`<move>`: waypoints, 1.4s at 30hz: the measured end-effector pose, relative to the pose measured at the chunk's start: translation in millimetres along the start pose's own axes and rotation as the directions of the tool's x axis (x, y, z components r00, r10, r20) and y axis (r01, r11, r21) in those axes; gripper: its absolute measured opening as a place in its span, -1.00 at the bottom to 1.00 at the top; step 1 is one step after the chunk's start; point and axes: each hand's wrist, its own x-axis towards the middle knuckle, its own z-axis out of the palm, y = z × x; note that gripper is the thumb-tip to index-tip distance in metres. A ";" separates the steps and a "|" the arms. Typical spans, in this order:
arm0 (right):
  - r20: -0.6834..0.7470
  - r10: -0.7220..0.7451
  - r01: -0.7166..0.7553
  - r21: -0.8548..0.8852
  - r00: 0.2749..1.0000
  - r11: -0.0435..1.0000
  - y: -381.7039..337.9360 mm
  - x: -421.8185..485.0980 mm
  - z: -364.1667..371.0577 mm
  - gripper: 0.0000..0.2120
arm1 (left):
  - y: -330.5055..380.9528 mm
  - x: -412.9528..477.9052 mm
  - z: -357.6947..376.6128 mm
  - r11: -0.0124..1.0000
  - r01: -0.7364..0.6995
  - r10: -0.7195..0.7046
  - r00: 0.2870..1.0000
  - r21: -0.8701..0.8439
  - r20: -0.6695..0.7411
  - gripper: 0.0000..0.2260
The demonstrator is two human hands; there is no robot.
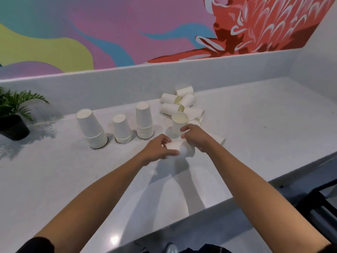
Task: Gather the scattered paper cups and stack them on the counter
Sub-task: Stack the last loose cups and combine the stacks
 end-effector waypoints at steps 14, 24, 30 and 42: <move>0.088 0.033 -0.074 0.510 0.996 0.857 -51.2 39.9 -13.6 -0.70 | 43.4 32.8 -0.7 0.750 -0.087 -0.024 0.987 -0.655 -0.159 -0.56; 0.065 -0.338 0.215 -0.878 0.939 0.427 -38.2 90.1 -23.2 -0.23 | 27.3 46.5 -24.5 0.913 -0.048 -0.006 0.991 -0.405 -0.131 -0.49; 0.226 -0.164 0.251 -0.956 0.960 0.154 -44.6 120.7 -1.8 -0.10 | 19.5 59.0 -36.8 0.967 -0.003 -0.012 0.998 -0.254 -0.056 -0.54; -0.003 -0.286 0.181 -0.768 0.958 0.614 -88.4 119.5 -8.7 -0.43 | 12.7 64.1 -39.8 0.989 0.049 -0.041 0.997 -0.140 0.058 -0.50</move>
